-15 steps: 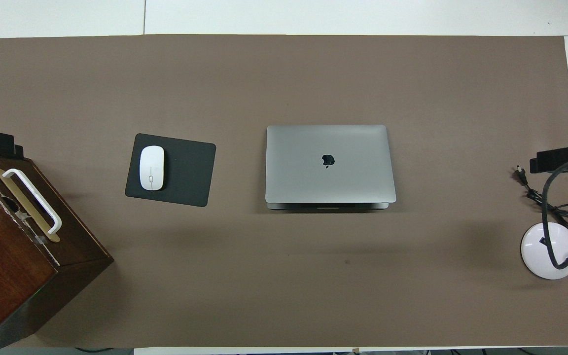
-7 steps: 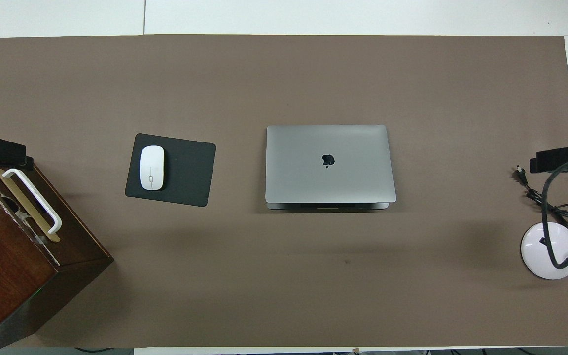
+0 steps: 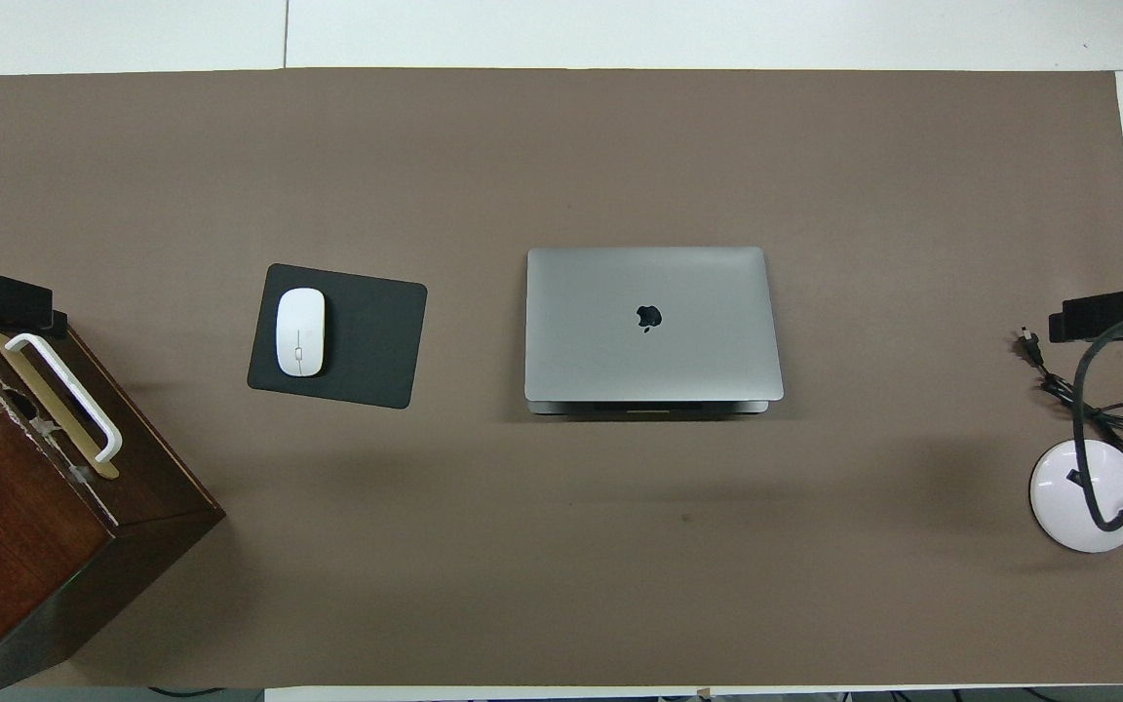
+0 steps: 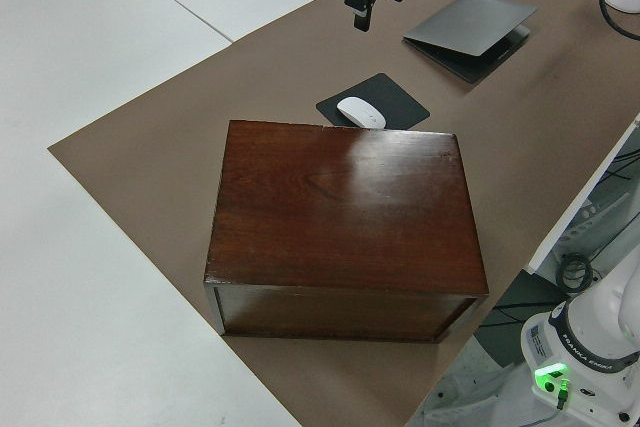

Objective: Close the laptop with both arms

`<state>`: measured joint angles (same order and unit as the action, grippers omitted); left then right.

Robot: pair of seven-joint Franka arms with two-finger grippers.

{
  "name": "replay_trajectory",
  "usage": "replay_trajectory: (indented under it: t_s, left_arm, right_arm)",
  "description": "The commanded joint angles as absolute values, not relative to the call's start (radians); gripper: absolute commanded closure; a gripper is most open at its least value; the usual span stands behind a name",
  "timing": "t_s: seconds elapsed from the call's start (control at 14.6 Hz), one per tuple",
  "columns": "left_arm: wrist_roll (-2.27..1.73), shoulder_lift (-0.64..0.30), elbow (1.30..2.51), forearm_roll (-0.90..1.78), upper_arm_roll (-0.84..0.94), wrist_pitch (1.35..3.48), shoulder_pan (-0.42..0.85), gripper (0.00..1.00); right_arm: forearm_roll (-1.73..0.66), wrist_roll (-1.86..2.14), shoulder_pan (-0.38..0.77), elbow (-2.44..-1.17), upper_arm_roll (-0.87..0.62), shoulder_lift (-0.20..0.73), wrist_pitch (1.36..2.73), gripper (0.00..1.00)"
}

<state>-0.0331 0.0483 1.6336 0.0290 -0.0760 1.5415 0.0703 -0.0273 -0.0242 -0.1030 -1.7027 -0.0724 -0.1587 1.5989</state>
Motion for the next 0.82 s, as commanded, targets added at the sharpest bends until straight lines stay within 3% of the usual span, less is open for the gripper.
replay_trajectory:
  t_s: [0.0,0.75]
  left_arm:
    - [-0.020,0.057,1.641,0.020,-0.071,1.531,0.060,0.00]
    - [-0.021,0.054,1.629,0.020,-0.071,1.531,0.060,0.00]
  right_arm:
    - [-0.043,-0.012,-0.117,-1.726,-0.077,-0.175,1.615,0.00]
    - [-0.043,-0.012,-0.118,-1.724,-0.074,-0.173,1.626,0.00]
